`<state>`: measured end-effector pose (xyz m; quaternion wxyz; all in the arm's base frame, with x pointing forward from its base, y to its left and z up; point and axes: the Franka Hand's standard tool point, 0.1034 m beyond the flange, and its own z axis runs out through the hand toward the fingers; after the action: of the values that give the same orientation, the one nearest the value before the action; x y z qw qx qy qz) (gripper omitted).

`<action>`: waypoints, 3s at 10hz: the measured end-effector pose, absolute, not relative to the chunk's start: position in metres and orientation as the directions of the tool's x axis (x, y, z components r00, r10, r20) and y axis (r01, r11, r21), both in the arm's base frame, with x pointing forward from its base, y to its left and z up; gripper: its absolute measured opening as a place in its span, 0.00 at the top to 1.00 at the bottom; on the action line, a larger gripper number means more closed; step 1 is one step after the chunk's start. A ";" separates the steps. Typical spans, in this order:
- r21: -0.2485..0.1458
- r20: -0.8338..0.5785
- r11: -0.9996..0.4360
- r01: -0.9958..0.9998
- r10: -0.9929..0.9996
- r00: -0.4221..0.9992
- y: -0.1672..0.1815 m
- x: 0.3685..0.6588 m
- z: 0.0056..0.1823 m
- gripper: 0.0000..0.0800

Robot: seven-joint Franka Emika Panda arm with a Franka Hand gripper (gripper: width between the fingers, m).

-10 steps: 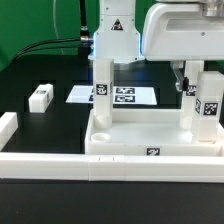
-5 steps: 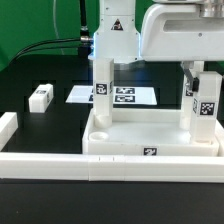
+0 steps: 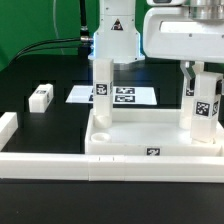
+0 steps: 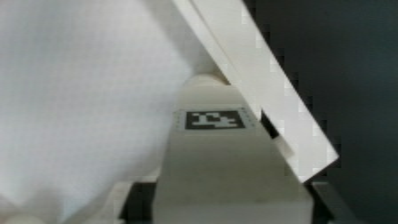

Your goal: Assemble desk

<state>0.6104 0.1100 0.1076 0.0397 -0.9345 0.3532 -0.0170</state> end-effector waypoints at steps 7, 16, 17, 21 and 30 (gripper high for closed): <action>-0.081 -0.050 -0.324 -0.943 -0.943 0.328 0.113 0.611 0.107 0.39; -0.048 0.041 -0.845 -0.532 -0.534 0.845 0.117 0.611 0.108 0.19; -0.044 0.044 -0.881 -0.470 -0.472 0.880 0.121 0.610 0.108 0.19; -0.009 0.062 -0.992 -0.128 -0.129 0.990 0.123 0.610 0.108 0.19; 0.012 0.061 -0.997 0.073 0.074 0.995 0.119 0.610 0.108 0.64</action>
Offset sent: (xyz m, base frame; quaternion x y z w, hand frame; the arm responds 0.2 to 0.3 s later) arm -0.0081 0.0087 -0.0161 -0.0669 -0.0423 0.2802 0.9567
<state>0.6104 0.1188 0.1075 -0.0047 -0.9988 -0.0367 -0.0309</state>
